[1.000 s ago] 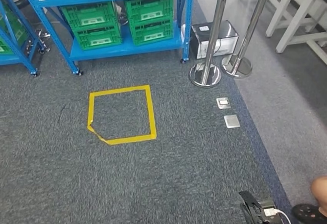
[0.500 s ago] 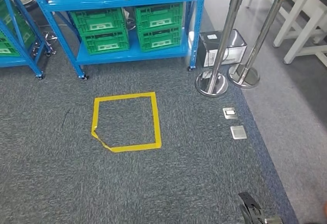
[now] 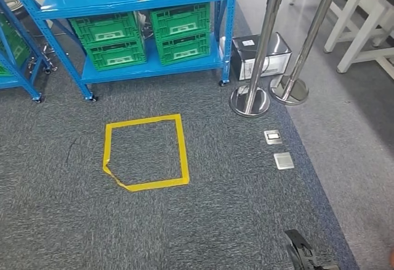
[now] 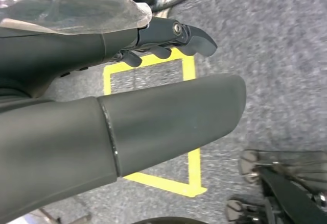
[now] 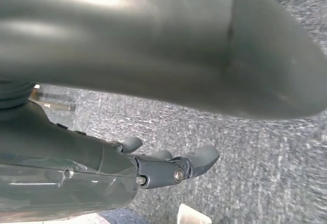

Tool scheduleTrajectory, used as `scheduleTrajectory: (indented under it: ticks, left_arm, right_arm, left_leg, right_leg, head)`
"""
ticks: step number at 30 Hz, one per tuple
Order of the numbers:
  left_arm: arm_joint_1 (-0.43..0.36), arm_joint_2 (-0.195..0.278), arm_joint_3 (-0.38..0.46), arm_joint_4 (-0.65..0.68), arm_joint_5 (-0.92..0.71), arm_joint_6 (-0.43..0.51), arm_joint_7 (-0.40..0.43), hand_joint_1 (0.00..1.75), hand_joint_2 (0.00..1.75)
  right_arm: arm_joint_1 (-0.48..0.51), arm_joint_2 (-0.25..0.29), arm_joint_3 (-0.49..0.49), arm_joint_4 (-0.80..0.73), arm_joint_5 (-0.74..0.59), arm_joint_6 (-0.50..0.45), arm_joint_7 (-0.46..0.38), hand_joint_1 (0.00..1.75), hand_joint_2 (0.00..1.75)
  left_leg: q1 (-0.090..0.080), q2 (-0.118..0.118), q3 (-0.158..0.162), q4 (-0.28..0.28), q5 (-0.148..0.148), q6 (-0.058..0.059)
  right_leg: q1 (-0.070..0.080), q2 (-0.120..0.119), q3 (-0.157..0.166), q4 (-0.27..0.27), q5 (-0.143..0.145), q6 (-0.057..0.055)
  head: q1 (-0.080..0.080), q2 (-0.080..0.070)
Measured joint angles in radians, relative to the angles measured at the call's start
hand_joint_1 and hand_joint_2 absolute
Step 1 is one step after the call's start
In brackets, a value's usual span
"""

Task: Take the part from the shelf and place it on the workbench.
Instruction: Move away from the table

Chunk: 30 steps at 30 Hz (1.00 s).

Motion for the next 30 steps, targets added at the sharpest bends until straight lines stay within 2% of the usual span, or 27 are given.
scheduleTrajectory:
  ticks: [1,3,6,7,9,10,11,12,13,15,16,17,20,21,22,23,25,26,27,28,30]
  left_arm:
    - [-0.001,0.001,0.000,0.000,0.000,0.001,-0.002,0.00,0.00]
    - [-0.002,0.003,0.000,0.000,-0.002,0.001,-0.007,0.00,0.00]
    - [0.000,0.002,0.000,0.000,-0.004,0.001,-0.010,0.00,0.00]
    - [-0.001,0.001,0.000,0.000,-0.004,0.001,-0.011,0.00,0.00]
    - [-0.004,0.000,0.000,0.000,-0.006,0.001,-0.011,0.00,0.00]
    - [-0.005,0.000,0.000,0.000,-0.006,0.001,-0.011,0.00,0.00]
    - [-0.004,0.000,0.000,0.000,-0.006,0.000,-0.011,0.00,0.00]
    - [-0.004,0.000,0.000,0.000,-0.006,0.000,-0.011,0.00,0.00]
    - [-0.002,0.000,0.000,0.000,-0.006,0.000,-0.011,0.00,0.00]
    - [-0.001,-0.001,0.000,0.000,-0.006,0.000,-0.011,0.00,0.00]
    - [-0.002,-0.002,0.000,0.000,-0.007,0.000,-0.011,0.00,0.00]
    - [-0.004,-0.002,0.000,0.000,-0.007,0.000,-0.011,0.00,0.00]
    - [-0.004,-0.001,0.000,0.000,-0.007,0.000,-0.011,0.00,0.00]
    - [-0.004,-0.002,0.000,0.000,-0.007,0.000,-0.011,0.00,0.00]
    - [-0.003,-0.002,0.000,0.000,-0.007,0.000,-0.012,0.00,0.00]
    - [-0.003,-0.002,0.000,0.000,-0.007,0.000,-0.012,0.00,0.00]
    - [-0.003,-0.002,0.000,0.000,-0.007,0.000,-0.012,0.00,0.00]
    - [-0.002,-0.002,0.000,0.000,-0.007,-0.001,-0.012,0.00,0.00]
    - [-0.002,-0.002,0.000,0.000,-0.007,-0.001,-0.012,0.00,0.00]
    - [-0.001,-0.002,0.000,0.000,-0.006,-0.001,-0.012,0.00,0.00]
    - [-0.002,-0.002,0.000,0.000,-0.006,-0.001,-0.012,0.00,0.00]
  right_arm:
    - [-0.001,0.000,0.000,0.000,0.000,0.002,0.002,0.00,0.00]
    - [-0.004,0.001,0.001,0.000,0.000,0.007,0.004,0.00,0.00]
    - [-0.004,0.001,0.003,0.000,0.000,0.010,0.006,0.00,0.00]
    - [-0.005,0.000,0.003,0.000,0.000,0.011,0.006,0.00,0.00]
    - [-0.005,0.000,0.005,0.001,-0.001,0.011,0.006,0.00,0.00]
    - [-0.005,0.000,0.006,0.001,-0.001,0.011,0.006,0.00,0.00]
    - [-0.004,0.000,0.006,0.001,-0.001,0.011,0.007,0.00,0.00]
    - [-0.004,0.000,0.007,0.001,-0.001,0.011,0.007,0.00,0.00]
    - [-0.003,0.000,0.008,0.001,-0.001,0.011,0.007,0.00,0.00]
    - [-0.003,0.000,0.010,0.001,-0.001,0.011,0.007,0.00,0.00]
    - [-0.004,0.000,0.010,0.001,-0.001,0.011,0.007,0.00,0.00]
    - [-0.004,0.000,0.012,0.002,-0.001,0.012,0.007,0.00,0.00]
    - [-0.005,0.000,0.015,0.002,0.000,0.013,0.007,0.00,0.00]
    - [-0.005,0.000,0.015,0.002,0.000,0.015,0.007,0.00,0.00]
    - [-0.005,0.000,0.015,0.002,0.000,0.017,0.007,0.00,0.00]
    - [-0.005,-0.001,0.015,0.002,0.000,0.019,0.006,0.00,0.00]
    - [-0.005,-0.001,0.016,0.002,0.000,0.020,0.006,0.00,0.00]
    - [-0.004,-0.001,0.016,0.002,0.000,0.021,0.006,0.00,0.00]
    - [-0.004,-0.001,0.016,0.002,0.000,0.021,0.006,0.00,0.00]
    - [-0.004,0.000,0.017,0.002,0.000,0.021,0.006,0.00,0.00]
    - [-0.005,-0.001,0.018,0.002,0.000,0.022,0.006,0.00,0.00]
  left_leg:
    - [-0.005,0.000,0.013,-0.040,0.005,0.007]
    - [-0.011,-0.001,0.022,-0.055,-0.005,0.014]
    - [-0.004,0.000,0.051,-0.088,0.023,0.021]
    - [-0.001,0.001,0.060,-0.097,0.024,0.024]
    - [-0.001,0.002,0.068,-0.103,0.021,0.030]
    - [-0.001,0.001,0.070,-0.103,0.017,0.032]
    - [-0.001,0.000,0.073,-0.103,0.014,0.033]
    - [-0.001,-0.002,0.078,-0.103,0.010,0.032]
    - [0.000,-0.004,0.084,-0.102,0.006,0.031]
    - [-0.001,-0.007,0.096,-0.098,-0.004,0.025]
    - [-0.002,-0.009,0.097,-0.095,-0.007,0.020]
    - [-0.002,-0.011,0.097,-0.093,-0.009,0.016]
    - [-0.002,-0.015,0.094,-0.091,-0.010,0.004]
    - [-0.001,-0.014,0.090,-0.078,-0.021,-0.001]
    - [0.000,-0.012,0.076,-0.046,-0.043,-0.008]
    - [0.003,-0.010,0.051,0.010,-0.075,-0.014]
    - [0.011,-0.007,-0.015,0.149,-0.137,-0.026]
    - [0.015,-0.005,-0.038,0.196,-0.148,-0.029]
    - [0.020,-0.003,-0.043,0.204,-0.140,-0.032]
    - [0.024,-0.002,-0.028,0.171,-0.114,-0.034]
    - [0.030,0.005,0.043,0.025,-0.044,-0.037]
  right_leg:
    - [0.000,0.000,0.004,-0.001,-0.006,0.003]
    - [0.000,0.001,0.008,-0.005,-0.017,0.012]
    - [0.002,-0.001,0.013,0.009,-0.046,0.027]
    - [0.002,-0.002,-0.001,0.045,-0.069,0.031]
    - [0.000,-0.003,-0.069,0.173,-0.130,0.036]
    - [-0.001,-0.003,-0.108,0.236,-0.150,0.040]
    - [-0.002,-0.003,-0.135,0.272,-0.151,0.042]
    - [-0.003,-0.003,-0.145,0.271,-0.131,0.044]
    - [-0.003,-0.003,-0.136,0.231,-0.093,0.045]
    - [-0.003,-0.001,-0.090,0.099,-0.006,0.043]
    - [-0.002,0.000,-0.071,0.047,0.021,0.039]
    - [-0.001,0.001,-0.062,0.016,0.033,0.034]
    - [-0.002,-0.001,-0.055,-0.001,0.039,0.015]
    - [-0.004,-0.003,-0.050,-0.007,0.042,0.009]
    - [-0.006,-0.005,-0.046,-0.012,0.046,0.003]
    - [-0.008,-0.008,-0.042,-0.016,0.050,-0.001]
    - [-0.009,-0.012,-0.043,-0.019,0.052,-0.003]
    - [-0.010,-0.013,-0.043,-0.019,0.052,-0.003]
    - [-0.011,-0.014,-0.043,-0.019,0.051,-0.002]
    - [-0.012,-0.015,-0.042,-0.019,0.051,-0.001]
    - [-0.014,-0.016,-0.038,-0.018,0.047,0.006]
  head:
    - [-0.001,0.000]
    - [-0.004,0.000]
    - [-0.001,0.000]
    - [0.002,0.000]
    - [0.010,0.000]
    - [0.014,0.000]
    - [0.017,0.000]
    - [0.020,0.000]
    - [0.023,0.000]
    - [0.029,0.000]
    - [0.031,0.000]
    - [0.031,0.000]
    - [0.026,0.000]
    - [0.023,0.000]
    - [0.019,0.000]
    - [0.015,0.000]
    - [0.006,0.000]
    - [0.005,0.000]
    - [0.004,0.000]
    - [0.004,0.000]
    - [0.002,0.000]
